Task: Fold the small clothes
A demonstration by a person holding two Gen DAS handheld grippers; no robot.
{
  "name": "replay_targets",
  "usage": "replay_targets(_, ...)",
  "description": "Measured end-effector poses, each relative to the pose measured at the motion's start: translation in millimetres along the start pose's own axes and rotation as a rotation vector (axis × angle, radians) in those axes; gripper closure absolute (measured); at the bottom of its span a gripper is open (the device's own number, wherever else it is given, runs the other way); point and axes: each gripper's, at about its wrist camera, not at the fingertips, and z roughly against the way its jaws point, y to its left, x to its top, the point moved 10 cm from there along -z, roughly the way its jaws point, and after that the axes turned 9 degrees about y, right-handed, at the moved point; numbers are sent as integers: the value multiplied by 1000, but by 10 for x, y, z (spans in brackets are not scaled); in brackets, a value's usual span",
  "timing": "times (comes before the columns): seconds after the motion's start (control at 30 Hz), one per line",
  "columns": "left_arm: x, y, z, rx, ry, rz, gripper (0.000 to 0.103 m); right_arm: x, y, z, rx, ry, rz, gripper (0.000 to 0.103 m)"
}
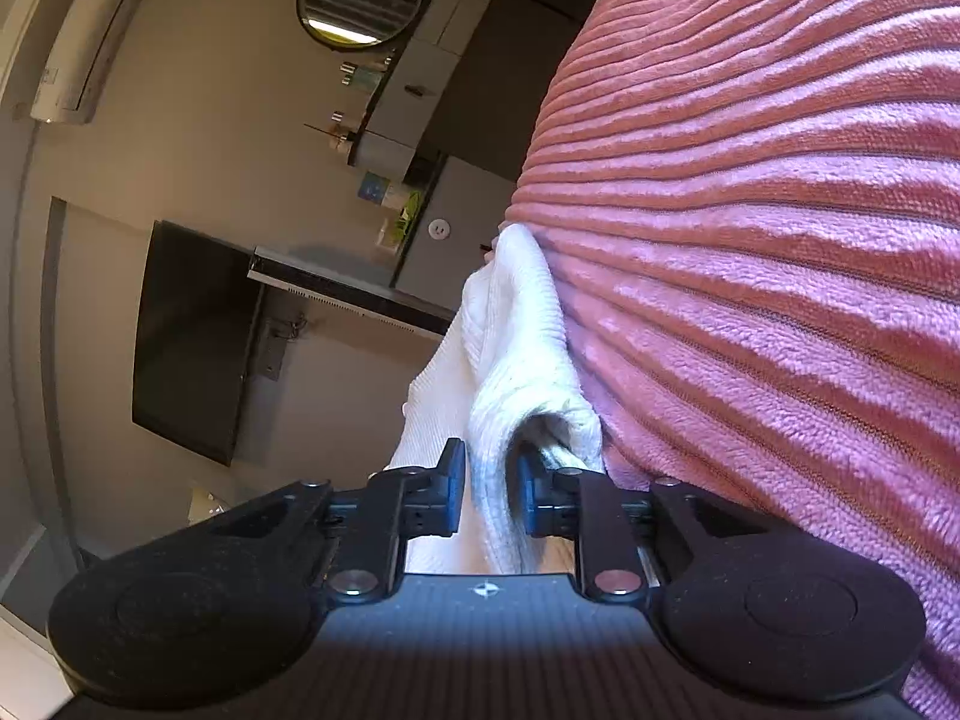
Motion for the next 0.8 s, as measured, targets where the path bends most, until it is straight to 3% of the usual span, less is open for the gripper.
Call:
replay_targets(0.13, 95, 17, -146, -55, 21, 36, 45, -20, 3, -6, -1, -1, 0, 85)
replay_targets(0.23, 137, -6, -132, -78, 21, 31, 64, -5, 8, -19, 5, -13, -11, 85)
replay_targets(0.3, 163, -35, -108, -89, 15, 17, 94, 6, -3, -17, 11, -23, -15, 85)
replay_targets(0.4, 236, -173, -64, -110, -8, -24, 94, 26, -34, -12, 26, -43, -40, 85)
replay_targets(0.5, 333, -396, 40, -110, -70, -106, 95, 52, -58, 7, 18, -67, -40, 92)
replay_targets(0.63, 513, -704, 282, -117, -189, -219, 95, 115, 53, 151, -58, -153, 63, 96)
replay_targets(0.7, 604, -791, 452, -144, -250, -235, 95, 149, 157, 226, -55, -187, 105, 96)
replay_targets(0.8, 675, -733, 581, -141, -299, -234, 95, 128, 233, 207, -59, -171, 140, 96)
